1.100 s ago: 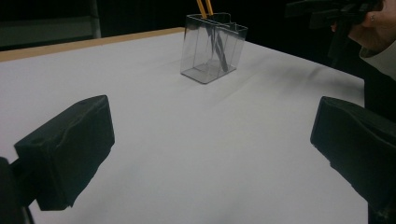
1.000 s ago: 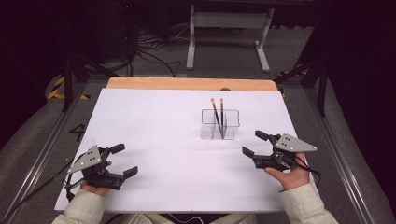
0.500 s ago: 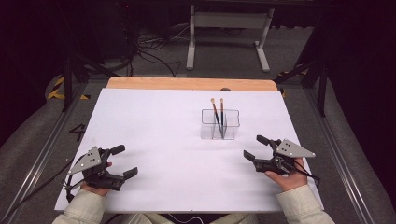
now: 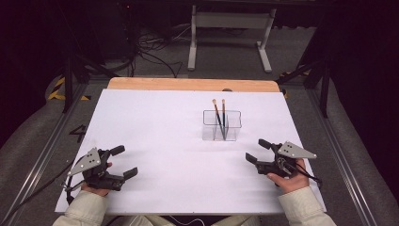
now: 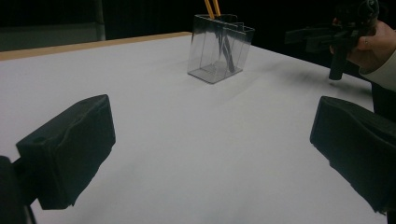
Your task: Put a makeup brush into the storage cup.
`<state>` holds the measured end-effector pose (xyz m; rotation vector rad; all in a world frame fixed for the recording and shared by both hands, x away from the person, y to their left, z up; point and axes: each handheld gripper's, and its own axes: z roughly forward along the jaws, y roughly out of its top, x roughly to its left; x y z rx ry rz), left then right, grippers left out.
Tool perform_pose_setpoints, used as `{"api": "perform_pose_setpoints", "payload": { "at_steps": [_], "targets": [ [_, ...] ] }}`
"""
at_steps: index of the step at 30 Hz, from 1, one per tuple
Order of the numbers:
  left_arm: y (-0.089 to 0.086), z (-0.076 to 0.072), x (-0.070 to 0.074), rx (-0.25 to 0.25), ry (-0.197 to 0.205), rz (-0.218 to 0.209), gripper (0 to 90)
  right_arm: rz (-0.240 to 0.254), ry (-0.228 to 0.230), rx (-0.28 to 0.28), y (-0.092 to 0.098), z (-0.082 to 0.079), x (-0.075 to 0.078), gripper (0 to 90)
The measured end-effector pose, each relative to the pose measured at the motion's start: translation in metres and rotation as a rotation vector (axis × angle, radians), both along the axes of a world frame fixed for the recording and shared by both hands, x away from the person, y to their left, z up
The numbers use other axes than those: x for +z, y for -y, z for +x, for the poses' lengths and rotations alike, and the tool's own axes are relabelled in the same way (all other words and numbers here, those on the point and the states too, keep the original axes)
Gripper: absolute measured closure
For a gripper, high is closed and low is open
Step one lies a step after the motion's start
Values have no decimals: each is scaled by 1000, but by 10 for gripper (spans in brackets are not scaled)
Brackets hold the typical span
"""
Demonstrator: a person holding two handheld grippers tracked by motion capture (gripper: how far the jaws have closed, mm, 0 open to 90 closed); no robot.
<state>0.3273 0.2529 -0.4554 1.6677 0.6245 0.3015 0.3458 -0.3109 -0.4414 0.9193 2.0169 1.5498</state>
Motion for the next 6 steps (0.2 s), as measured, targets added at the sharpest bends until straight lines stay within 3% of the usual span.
{"api": "perform_pose_setpoints", "payload": {
  "at_steps": [6],
  "targets": [
    [0, 1, 0, 10, 12, 3, 6, 5, -1, 4, 0, 0, 0, 191]
  ]
}}
